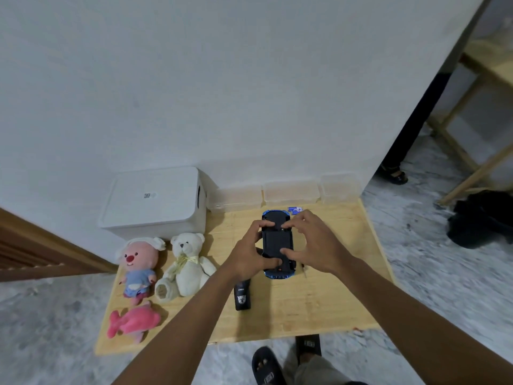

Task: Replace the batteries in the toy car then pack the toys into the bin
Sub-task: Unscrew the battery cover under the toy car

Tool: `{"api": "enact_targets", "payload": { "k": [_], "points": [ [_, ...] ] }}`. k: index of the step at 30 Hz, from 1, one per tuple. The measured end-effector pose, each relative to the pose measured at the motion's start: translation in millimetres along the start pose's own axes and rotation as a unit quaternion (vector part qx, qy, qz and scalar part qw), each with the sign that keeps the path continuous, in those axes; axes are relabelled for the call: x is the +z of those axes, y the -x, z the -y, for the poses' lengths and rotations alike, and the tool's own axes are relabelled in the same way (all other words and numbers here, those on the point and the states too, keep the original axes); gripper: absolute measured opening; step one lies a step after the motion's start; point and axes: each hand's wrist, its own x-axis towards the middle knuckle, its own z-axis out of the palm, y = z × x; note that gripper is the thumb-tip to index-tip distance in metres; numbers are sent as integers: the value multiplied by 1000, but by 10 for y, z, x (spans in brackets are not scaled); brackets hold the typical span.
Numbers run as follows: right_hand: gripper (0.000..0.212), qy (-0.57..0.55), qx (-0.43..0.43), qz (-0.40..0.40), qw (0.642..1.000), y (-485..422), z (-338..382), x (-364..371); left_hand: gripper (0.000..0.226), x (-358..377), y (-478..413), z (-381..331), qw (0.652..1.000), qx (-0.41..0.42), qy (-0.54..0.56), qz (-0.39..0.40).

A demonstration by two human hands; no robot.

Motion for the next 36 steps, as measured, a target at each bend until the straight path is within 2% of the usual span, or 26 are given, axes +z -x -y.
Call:
{"api": "enact_targets", "payload": {
  "k": [5,12,18,24,28,33,36],
  "points": [
    [62,32,-12,23,999,-20,51,-45,81,-24,28,0,1000,11,-1,13],
    [54,38,-35,42,998,-56,96,-45,83,-56,46,-8,1000,17,12,15],
    [60,40,-27,80,996,-124,140,-68,87,-85,41,-1,1000,15,14,15],
    [57,59,-30,95,993,-184,165,-164,87,-59,34,-30,1000,18,10,18],
    [56,102,-51,85,990,-208,124,-206,87,-32,17,-49,1000,18,4,21],
    [57,200,-95,30,975,-142,63,-234,87,67,-22,-80,1000,13,2,27],
    [59,182,-78,-4,980,-87,-56,-316,87,151,-72,-72,1000,9,4,24]
  ]
}}
